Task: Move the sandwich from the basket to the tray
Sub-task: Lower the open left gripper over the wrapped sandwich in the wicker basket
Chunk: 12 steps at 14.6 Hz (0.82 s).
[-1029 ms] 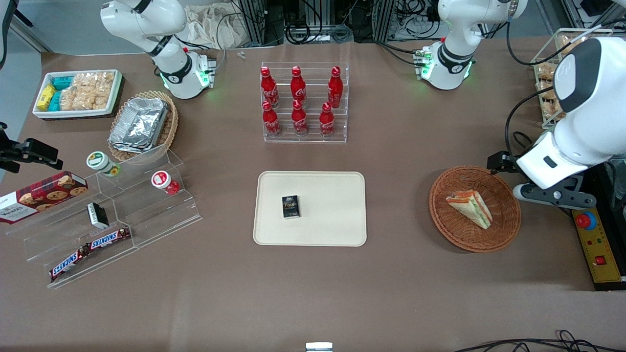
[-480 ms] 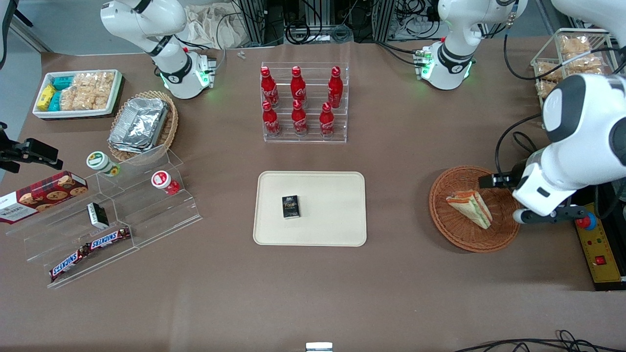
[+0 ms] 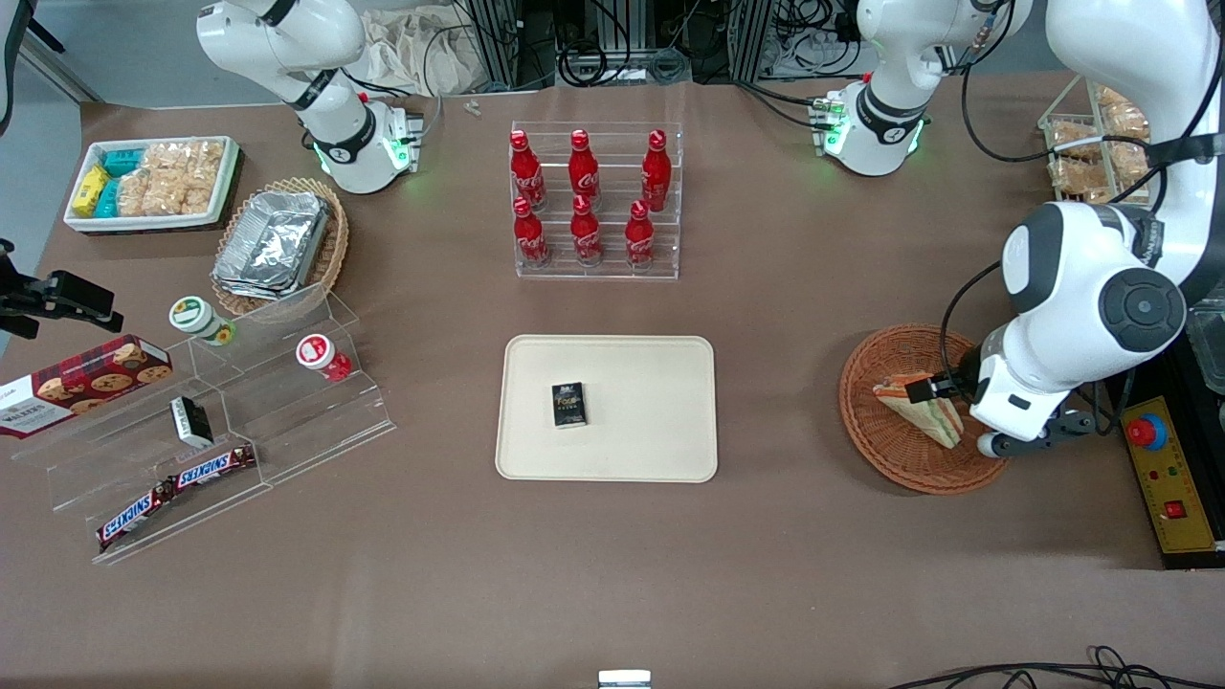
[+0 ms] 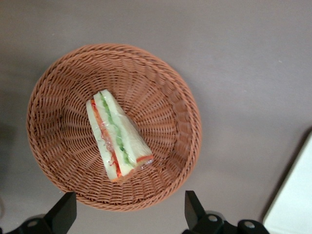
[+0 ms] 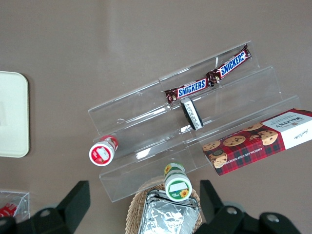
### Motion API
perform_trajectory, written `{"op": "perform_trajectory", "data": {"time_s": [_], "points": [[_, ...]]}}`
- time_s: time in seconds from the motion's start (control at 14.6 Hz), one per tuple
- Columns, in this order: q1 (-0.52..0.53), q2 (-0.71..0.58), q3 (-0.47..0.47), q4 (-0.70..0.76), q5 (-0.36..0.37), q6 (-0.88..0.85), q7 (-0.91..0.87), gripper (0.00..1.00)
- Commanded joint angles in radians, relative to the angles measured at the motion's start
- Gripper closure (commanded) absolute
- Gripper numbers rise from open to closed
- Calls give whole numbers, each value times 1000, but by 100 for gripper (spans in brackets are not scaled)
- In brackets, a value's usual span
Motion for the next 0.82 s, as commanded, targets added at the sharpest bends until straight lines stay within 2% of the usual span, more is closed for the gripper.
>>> {"op": "perform_trajectory", "data": {"time_s": [0.0, 0.41, 0.75], "points": [[-3, -16, 13, -64, -7, 74, -52, 0], [-3, -3, 28, -194, -1, 258, -101, 0], [-3, 27, 30, -206, -2, 275, -109, 0]]}}
